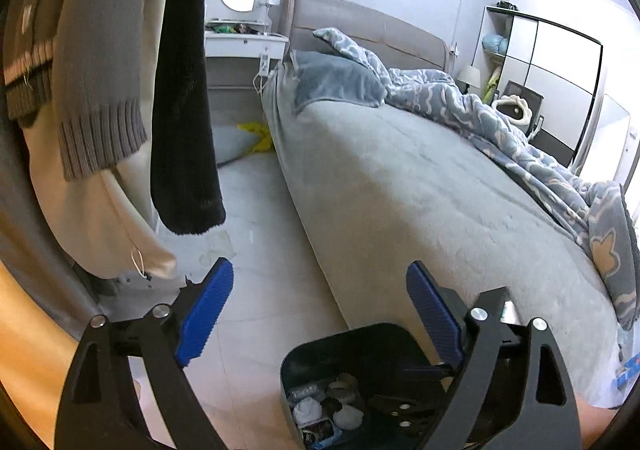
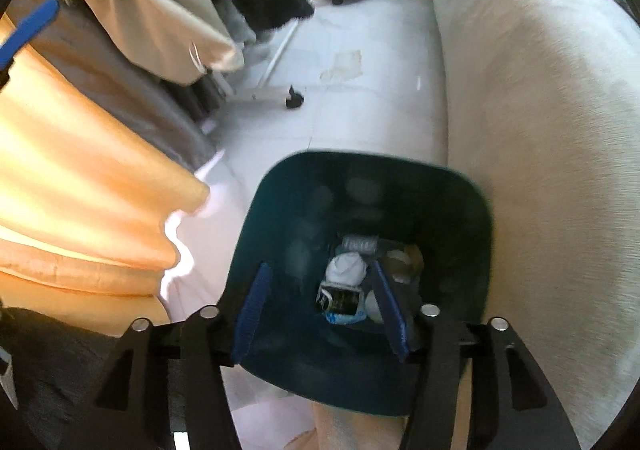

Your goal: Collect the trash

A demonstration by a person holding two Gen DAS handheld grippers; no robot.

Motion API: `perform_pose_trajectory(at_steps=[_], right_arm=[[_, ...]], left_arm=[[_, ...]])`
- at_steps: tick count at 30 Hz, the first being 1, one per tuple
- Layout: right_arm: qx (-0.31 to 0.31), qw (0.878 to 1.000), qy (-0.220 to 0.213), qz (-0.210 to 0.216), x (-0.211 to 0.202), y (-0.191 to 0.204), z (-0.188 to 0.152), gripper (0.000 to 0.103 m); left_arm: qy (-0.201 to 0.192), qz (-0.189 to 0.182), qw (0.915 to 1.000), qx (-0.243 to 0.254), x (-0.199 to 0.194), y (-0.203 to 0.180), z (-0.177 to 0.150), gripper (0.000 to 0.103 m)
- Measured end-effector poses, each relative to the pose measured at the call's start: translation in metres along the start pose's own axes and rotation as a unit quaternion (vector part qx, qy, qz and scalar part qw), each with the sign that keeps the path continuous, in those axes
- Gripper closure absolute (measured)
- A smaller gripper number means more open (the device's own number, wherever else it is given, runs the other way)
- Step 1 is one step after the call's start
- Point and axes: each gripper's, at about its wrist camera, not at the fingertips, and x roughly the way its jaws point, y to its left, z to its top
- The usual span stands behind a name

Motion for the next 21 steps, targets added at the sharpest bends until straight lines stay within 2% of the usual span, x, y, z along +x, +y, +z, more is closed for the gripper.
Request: perform_pose_trajectory(at_steps=[7,11,17,21], right_arm=[[0.018,0.996,-0.083,-0.024,-0.079,-0.026,-0.014,0.029],[0.03,0.991,-0.122,-0.047,-0.121,-0.044,-0.023,0.023],[0.077,0.982,-0.155,-0.075,-0.171,-0.075,-0.053,0.012],[0.079,0.973,-0.184,-0.114,-0.206,-0.084,-0.07,0.01]], left_arm=[[-0.03,-0.006,0.9995,0.003,-0.017,-0.027,0.014,0.004],[-0.041,0.003,0.9992,0.002,-0.031,-0.042,0.018,0.003],[-0.059,0.003,0.9982,-0.011,-0.047,-0.064,0.038,0.003],[-0.065,0.024,0.9974,0.019,-0.054,-0.094,0.038,0.003]])
